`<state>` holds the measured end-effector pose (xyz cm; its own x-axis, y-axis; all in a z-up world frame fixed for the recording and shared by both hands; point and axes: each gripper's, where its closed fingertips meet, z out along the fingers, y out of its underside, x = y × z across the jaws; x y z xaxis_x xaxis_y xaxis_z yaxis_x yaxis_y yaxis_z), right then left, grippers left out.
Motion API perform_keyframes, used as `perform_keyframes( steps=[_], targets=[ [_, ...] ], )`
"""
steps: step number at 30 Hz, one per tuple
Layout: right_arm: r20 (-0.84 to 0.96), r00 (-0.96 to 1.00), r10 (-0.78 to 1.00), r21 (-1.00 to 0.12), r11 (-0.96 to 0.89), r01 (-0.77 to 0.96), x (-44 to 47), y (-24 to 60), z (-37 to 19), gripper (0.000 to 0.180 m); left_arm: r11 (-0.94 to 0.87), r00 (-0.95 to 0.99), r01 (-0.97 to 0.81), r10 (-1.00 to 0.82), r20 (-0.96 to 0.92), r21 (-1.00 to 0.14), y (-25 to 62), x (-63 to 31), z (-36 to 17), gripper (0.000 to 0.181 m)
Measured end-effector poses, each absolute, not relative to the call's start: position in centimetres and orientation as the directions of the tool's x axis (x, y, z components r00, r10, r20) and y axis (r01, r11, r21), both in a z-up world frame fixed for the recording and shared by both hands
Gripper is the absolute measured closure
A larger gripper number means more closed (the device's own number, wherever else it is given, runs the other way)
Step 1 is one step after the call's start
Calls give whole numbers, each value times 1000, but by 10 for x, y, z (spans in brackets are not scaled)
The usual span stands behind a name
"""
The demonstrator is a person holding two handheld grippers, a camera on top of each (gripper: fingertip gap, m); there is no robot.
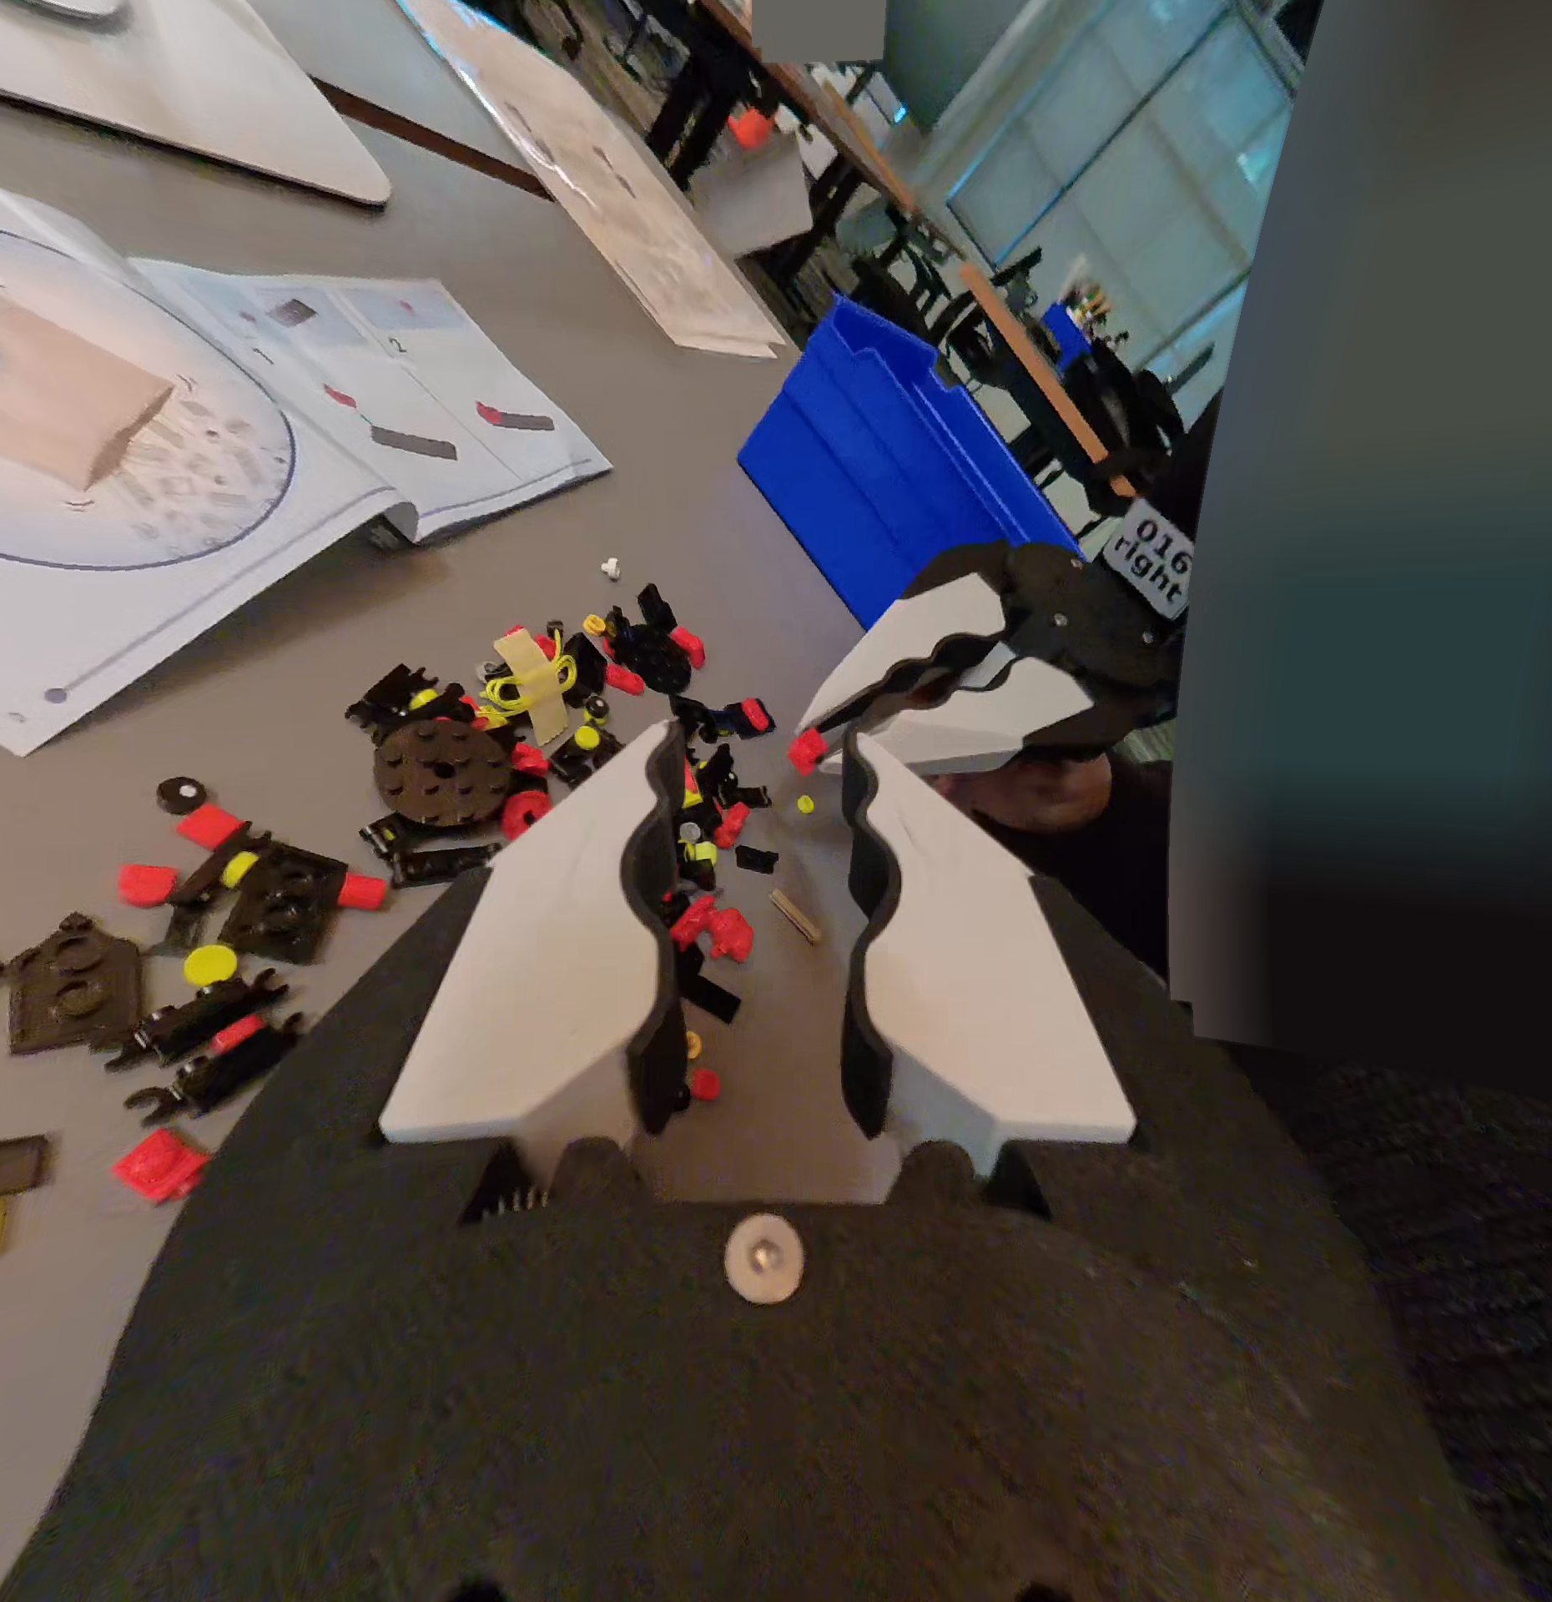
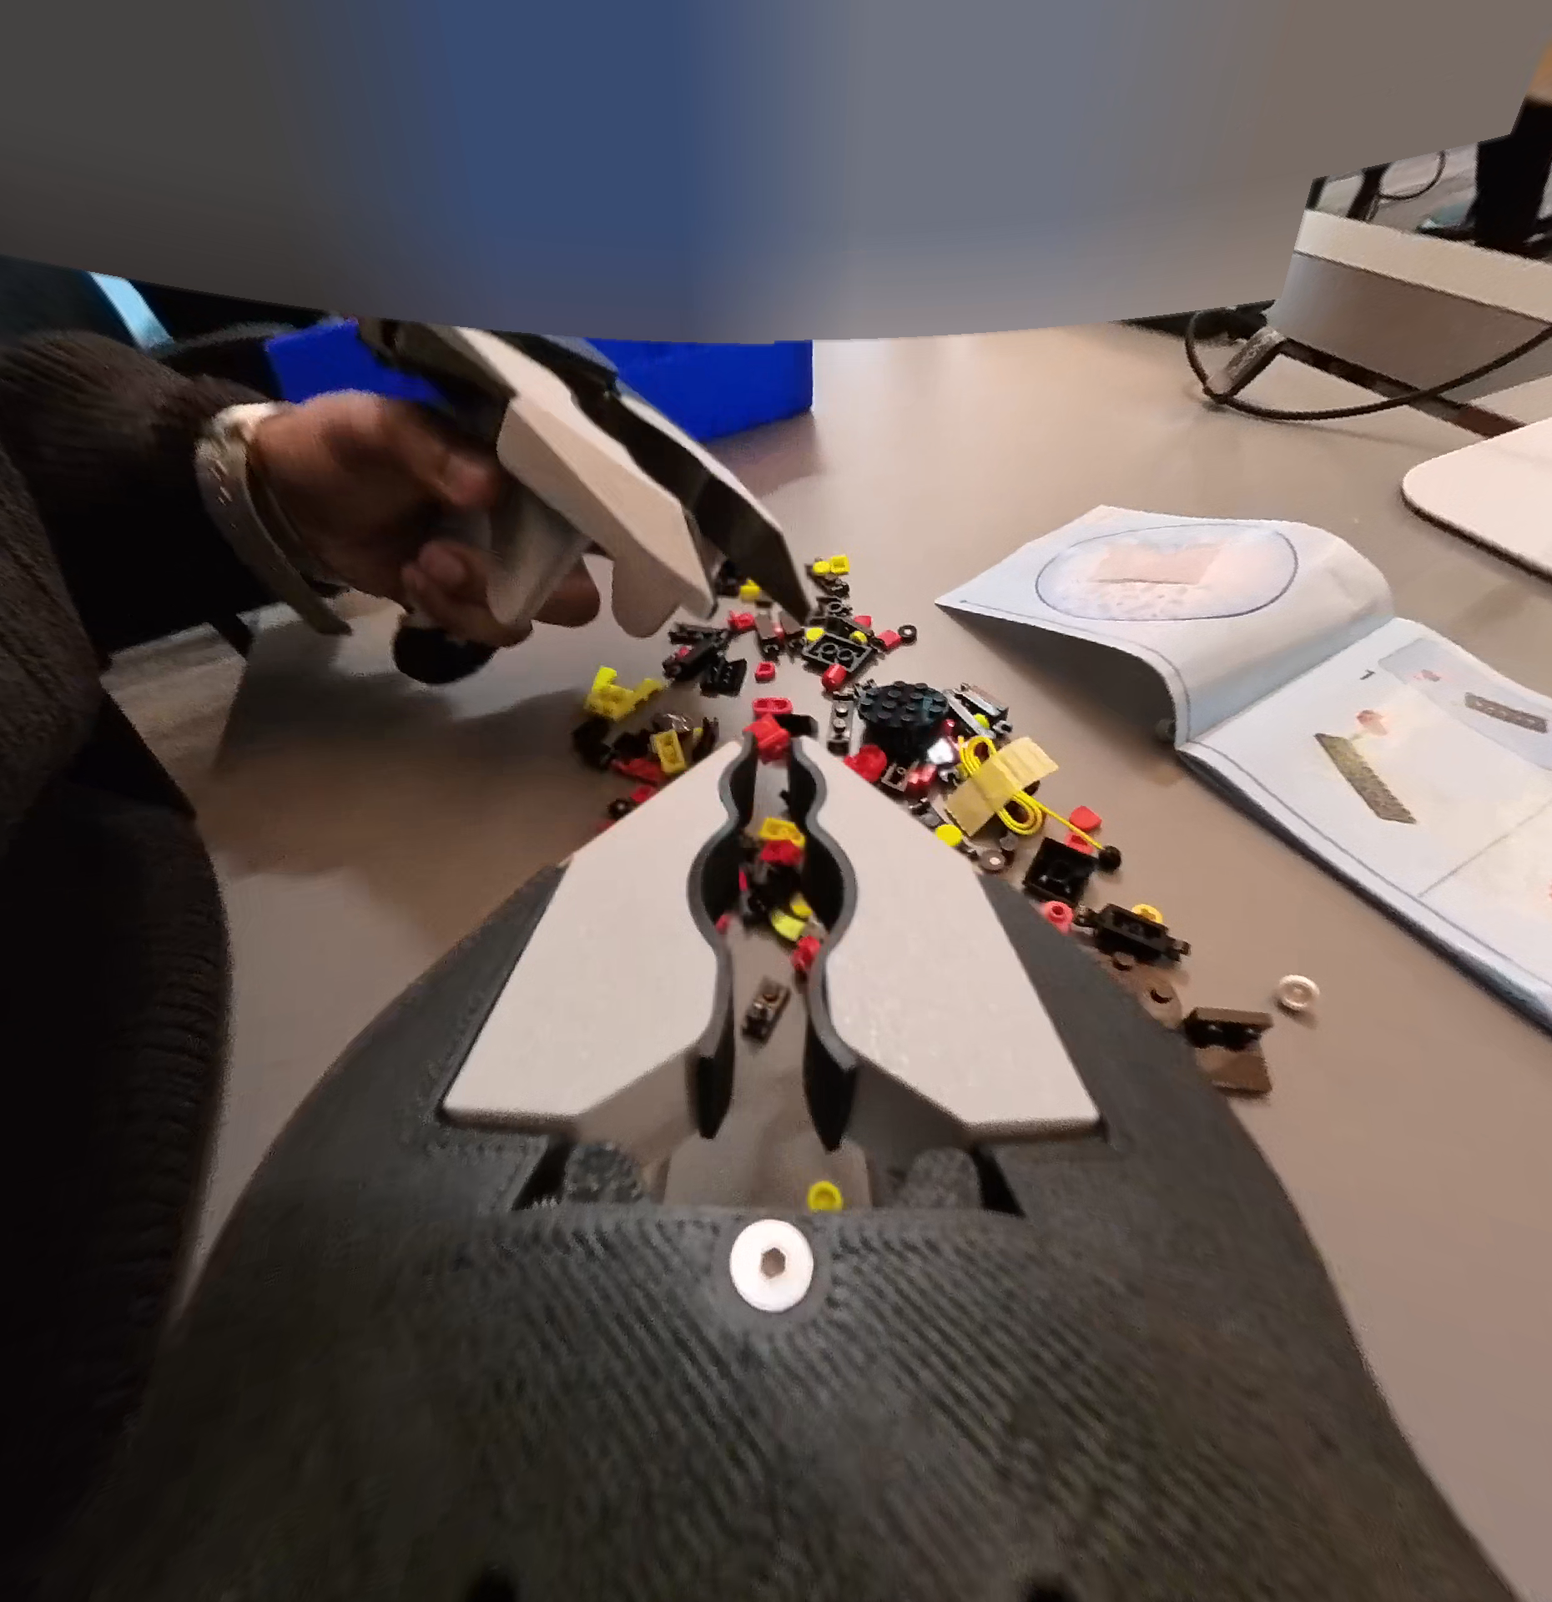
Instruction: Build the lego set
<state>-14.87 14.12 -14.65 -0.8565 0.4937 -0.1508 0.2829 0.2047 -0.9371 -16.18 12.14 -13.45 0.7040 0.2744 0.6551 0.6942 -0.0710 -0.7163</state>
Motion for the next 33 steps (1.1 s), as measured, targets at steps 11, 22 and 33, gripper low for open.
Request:
perform_keyframes(
  steps=[11, 22, 33],
  targets=[
    [-864, -466, 190, -503, -283, 817, -156, 142, -134, 180, -123, 805, 584, 212, 554, -802, 131, -146, -130, 153],
    [-797, -502, 334, -593, -279, 755, -167, 165, -145, 180, -285, 832, 484, 443, 335, -827, 80, -188, -166, 156],
    [-424, -736, 528, -814, 135, 565, -150, 151, -167, 174, -327, 840, 477, 443, 313, -816, 79, -190, -180, 163]
  ],
)
